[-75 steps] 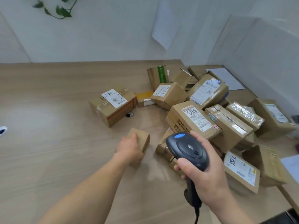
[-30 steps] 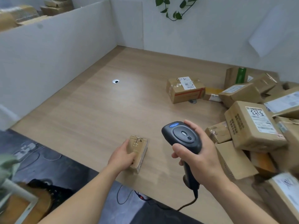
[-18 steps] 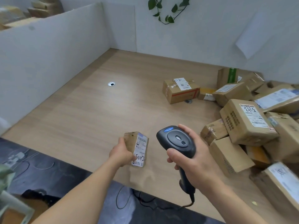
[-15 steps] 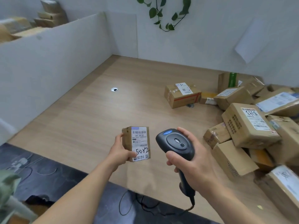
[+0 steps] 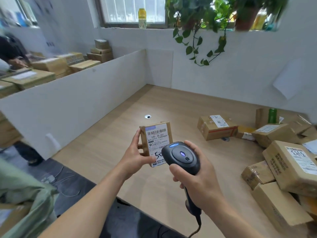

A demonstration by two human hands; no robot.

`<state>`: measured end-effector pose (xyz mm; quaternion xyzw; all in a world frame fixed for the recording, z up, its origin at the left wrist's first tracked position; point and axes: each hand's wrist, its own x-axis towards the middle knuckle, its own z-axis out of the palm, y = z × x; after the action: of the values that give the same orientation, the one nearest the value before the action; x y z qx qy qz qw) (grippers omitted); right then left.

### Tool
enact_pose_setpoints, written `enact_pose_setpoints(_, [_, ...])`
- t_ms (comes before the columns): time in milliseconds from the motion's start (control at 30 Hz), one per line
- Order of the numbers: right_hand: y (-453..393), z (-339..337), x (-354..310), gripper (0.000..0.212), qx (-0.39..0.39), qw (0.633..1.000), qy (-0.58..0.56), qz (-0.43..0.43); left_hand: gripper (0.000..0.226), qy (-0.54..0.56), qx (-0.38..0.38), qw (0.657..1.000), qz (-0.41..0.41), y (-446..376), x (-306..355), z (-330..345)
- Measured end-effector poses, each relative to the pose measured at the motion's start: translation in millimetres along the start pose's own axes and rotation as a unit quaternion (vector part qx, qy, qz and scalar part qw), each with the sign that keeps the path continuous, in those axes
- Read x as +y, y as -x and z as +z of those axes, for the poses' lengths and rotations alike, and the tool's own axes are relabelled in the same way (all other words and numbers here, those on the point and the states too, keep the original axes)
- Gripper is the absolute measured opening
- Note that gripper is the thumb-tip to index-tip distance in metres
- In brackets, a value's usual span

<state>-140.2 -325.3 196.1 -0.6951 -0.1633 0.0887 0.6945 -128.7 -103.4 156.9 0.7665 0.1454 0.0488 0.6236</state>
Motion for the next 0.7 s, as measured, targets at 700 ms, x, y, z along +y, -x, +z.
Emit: enact_pose_setpoints(700, [-21, 91, 1, 0.077, -0.171, 0.984, -0.049, -0.024, 0.109, -0.004, 0.222, 0.974, -0.033, 73, -11, -137])
